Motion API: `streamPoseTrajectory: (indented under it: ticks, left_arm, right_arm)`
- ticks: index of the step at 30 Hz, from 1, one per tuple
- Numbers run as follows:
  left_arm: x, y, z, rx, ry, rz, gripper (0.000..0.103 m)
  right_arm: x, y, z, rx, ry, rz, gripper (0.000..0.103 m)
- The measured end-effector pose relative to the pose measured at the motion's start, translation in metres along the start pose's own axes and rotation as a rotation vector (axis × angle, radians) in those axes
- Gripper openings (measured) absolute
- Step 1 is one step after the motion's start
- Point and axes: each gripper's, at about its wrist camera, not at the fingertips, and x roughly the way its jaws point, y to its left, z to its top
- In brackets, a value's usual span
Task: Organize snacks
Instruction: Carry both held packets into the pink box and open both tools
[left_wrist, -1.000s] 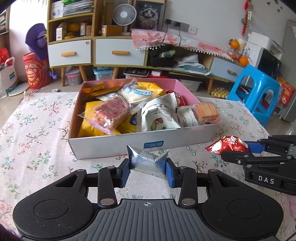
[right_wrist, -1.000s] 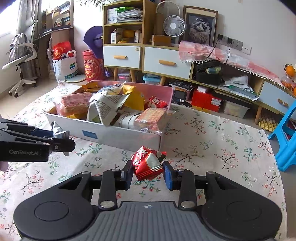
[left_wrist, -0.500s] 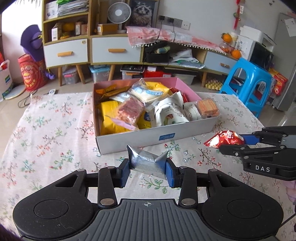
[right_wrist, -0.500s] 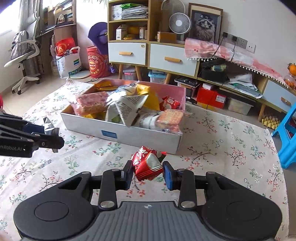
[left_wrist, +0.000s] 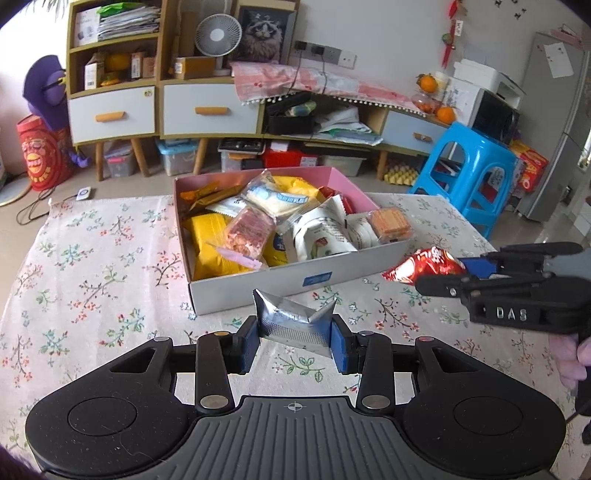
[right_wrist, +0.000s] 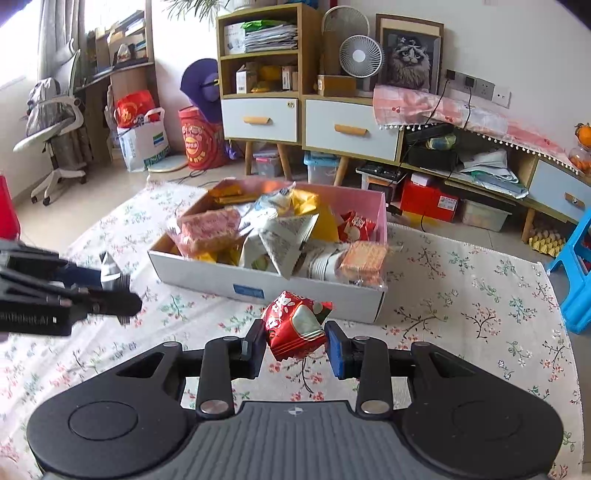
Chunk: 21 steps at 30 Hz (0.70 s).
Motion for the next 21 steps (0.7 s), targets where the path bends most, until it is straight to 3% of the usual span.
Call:
streamPoseTrajectory:
  ticks: [6, 21]
  left_arm:
    - [-0.002, 0.007, 0.011, 0.019, -0.026, -0.013, 0.037]
    - [0.032, 0.032, 0.055, -0.119, -0.106, -0.007, 0.037]
  right_arm:
    - [0.003, -0.008, 0.011, 0.063, -0.014, -0.011, 0.022]
    - [0.037, -0.023, 0.044, 0.286, -0.049, -0.068, 0.023]
